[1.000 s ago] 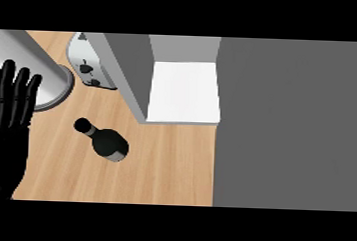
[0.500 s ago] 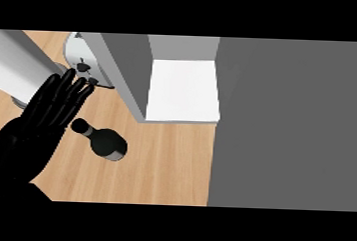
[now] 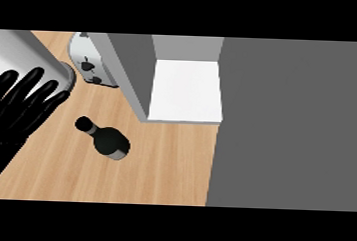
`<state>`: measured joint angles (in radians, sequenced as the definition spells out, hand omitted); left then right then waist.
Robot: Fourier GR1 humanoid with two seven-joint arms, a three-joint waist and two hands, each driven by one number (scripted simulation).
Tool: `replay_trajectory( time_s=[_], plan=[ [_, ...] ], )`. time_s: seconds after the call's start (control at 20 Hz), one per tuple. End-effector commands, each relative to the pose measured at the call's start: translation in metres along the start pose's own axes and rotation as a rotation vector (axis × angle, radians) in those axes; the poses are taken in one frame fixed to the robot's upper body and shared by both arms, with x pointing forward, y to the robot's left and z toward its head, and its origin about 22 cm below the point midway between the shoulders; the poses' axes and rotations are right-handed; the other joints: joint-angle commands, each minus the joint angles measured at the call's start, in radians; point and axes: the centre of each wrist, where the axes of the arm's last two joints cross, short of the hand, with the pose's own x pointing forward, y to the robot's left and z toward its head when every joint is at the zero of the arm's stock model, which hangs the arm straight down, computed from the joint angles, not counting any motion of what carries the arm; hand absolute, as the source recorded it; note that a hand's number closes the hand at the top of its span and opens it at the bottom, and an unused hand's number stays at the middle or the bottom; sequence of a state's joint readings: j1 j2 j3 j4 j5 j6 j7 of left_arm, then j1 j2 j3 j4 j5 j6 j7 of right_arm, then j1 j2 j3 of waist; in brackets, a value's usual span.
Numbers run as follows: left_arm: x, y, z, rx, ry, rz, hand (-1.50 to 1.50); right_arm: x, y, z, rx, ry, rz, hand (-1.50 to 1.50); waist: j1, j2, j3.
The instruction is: Pick up the wine, place it into the cabinet and close the cabinet
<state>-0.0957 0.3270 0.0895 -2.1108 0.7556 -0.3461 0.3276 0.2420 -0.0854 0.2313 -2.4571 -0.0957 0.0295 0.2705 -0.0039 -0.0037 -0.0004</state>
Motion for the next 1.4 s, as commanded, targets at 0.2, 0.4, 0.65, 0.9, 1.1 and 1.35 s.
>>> replay_trajectory(
  time_s=[0.2, 0.4, 0.65, 0.9, 1.1, 1.35],
  plan=[
    [0.025, 0.008, 0.000, 0.012, 0.033, 0.017, -1.50, 0.050, 0.020, 0.004, 0.026, -0.017, -0.023, -1.50, 0.004, 0.002, -0.001],
    [0.048, 0.001, 0.007, 0.020, 0.068, 0.001, -1.50, 0.058, 0.020, 0.010, 0.022, -0.007, -0.020, -1.50, 0.005, 0.000, 0.000],
    [0.036, -0.002, 0.002, 0.041, 0.074, 0.011, -1.50, 0.055, 0.036, 0.013, -0.006, -0.005, -0.046, -1.50, -0.005, -0.001, -0.001],
    [0.031, 0.002, 0.000, 0.060, 0.106, -0.011, -1.50, 0.050, 0.029, 0.012, -0.011, 0.017, -0.024, -1.50, -0.006, 0.000, 0.000],
    [0.012, 0.014, -0.015, 0.078, 0.113, 0.006, -1.50, 0.058, 0.031, 0.011, 0.017, -0.009, -0.022, -1.50, -0.011, 0.002, 0.000],
    [-0.006, 0.025, -0.008, 0.080, 0.118, -0.012, -1.50, 0.060, 0.033, 0.013, 0.012, -0.003, -0.031, -1.50, -0.012, 0.001, 0.000]
  ],
)
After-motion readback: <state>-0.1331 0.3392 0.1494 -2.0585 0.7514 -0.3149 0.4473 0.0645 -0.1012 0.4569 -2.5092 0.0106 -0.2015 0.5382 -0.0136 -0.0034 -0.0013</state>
